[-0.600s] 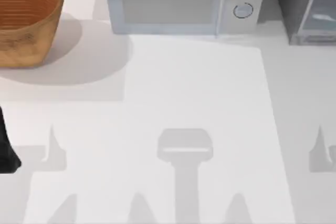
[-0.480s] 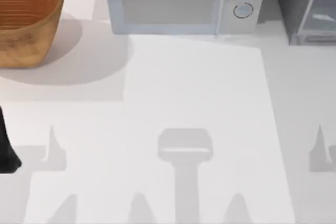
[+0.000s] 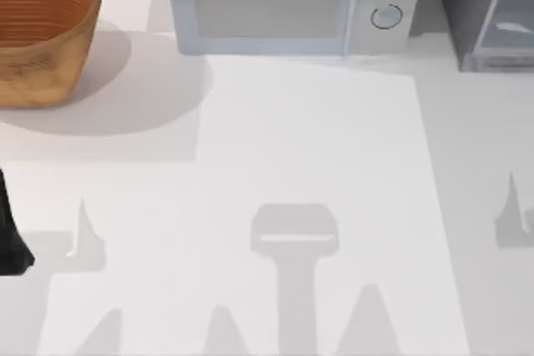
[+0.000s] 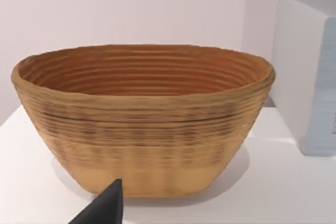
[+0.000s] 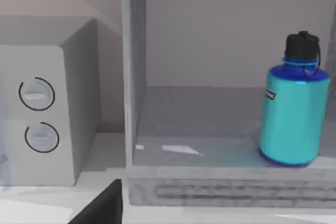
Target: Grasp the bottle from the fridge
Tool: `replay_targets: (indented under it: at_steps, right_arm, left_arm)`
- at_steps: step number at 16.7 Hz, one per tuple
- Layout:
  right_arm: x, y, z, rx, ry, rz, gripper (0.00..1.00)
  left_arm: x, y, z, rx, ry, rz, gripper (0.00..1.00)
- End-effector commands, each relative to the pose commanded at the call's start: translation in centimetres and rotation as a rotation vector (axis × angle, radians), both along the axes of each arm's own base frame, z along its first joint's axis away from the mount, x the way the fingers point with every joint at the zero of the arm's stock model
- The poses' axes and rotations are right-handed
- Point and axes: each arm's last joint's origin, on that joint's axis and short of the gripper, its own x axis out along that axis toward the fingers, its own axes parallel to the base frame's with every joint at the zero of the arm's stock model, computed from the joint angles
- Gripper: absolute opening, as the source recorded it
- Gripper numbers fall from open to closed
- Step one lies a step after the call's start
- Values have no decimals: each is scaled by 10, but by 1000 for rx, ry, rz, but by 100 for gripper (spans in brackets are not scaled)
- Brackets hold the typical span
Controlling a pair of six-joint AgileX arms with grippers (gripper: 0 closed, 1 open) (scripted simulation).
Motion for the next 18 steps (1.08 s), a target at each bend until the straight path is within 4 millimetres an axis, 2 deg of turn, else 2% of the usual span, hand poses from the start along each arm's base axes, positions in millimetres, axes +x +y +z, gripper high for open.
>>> replay_targets:
  at_steps: [4,9,14,18]
  right_arm:
    - [29,-18,-3,1,28,-2,100]
    - [59,-48,-27,18,62,0,100]
    - [72,-75,-53,23,55,4,100]
    - [75,-87,-66,18,40,6,100]
  left_arm:
    - [0,0,0,0,0,0,100]
    - [0,0,0,0,0,0,100]
    - [0,0,0,0,0,0,100]
    - [0,0,0,0,0,0,100]
